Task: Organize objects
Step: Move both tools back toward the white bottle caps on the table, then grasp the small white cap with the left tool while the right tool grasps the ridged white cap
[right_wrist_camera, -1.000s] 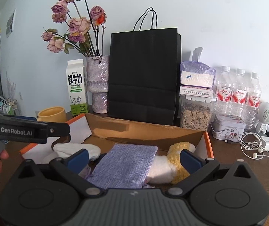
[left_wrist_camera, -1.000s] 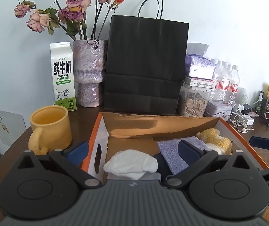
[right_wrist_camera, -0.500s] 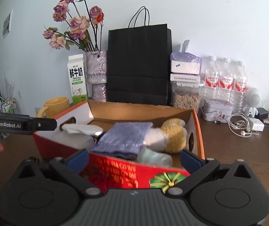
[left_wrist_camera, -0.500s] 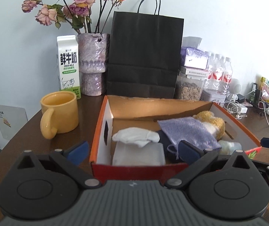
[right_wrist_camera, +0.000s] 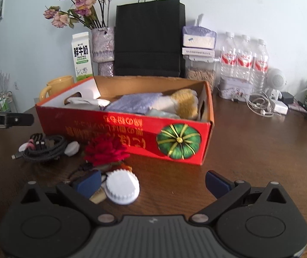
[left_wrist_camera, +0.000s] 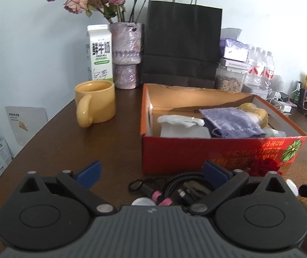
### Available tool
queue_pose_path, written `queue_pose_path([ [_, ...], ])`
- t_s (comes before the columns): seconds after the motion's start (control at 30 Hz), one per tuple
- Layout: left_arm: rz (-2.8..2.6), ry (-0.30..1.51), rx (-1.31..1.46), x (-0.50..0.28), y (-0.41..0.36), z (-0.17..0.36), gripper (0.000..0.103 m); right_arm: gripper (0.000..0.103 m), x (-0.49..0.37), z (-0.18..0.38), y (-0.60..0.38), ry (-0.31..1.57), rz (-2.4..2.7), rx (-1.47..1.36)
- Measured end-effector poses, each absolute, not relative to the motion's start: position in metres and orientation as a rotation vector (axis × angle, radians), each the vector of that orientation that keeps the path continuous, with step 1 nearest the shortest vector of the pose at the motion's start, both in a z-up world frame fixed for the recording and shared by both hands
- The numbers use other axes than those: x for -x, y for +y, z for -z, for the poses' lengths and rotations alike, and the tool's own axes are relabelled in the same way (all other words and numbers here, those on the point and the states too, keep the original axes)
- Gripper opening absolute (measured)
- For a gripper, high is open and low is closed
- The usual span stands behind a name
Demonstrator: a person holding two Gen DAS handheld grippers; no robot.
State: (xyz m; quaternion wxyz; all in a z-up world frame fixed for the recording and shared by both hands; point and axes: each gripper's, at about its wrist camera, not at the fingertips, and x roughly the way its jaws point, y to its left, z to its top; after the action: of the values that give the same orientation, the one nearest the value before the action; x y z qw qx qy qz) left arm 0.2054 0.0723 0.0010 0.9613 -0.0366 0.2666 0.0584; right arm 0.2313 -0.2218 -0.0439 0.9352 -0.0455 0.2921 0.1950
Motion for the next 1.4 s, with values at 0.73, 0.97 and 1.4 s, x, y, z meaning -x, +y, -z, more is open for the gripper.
queue_pose_path([
  [0.73,-0.194,0.615,0.099,-0.176,0.083,0.005,0.103,0.038,-0.242,0.055,-0.206,0.653,-0.507,0.066],
  [0.97,-0.237,0.648,0.095,-0.177,0.086,0.009,0.103,0.038,-0.233,0.055,-0.206,0.611,-0.484,0.065],
  [1.4,-0.294,0.710,0.058,-0.183,0.091,0.027,0.103,0.038,-0.222,0.057,-0.207,0.577,-0.439,0.091],
])
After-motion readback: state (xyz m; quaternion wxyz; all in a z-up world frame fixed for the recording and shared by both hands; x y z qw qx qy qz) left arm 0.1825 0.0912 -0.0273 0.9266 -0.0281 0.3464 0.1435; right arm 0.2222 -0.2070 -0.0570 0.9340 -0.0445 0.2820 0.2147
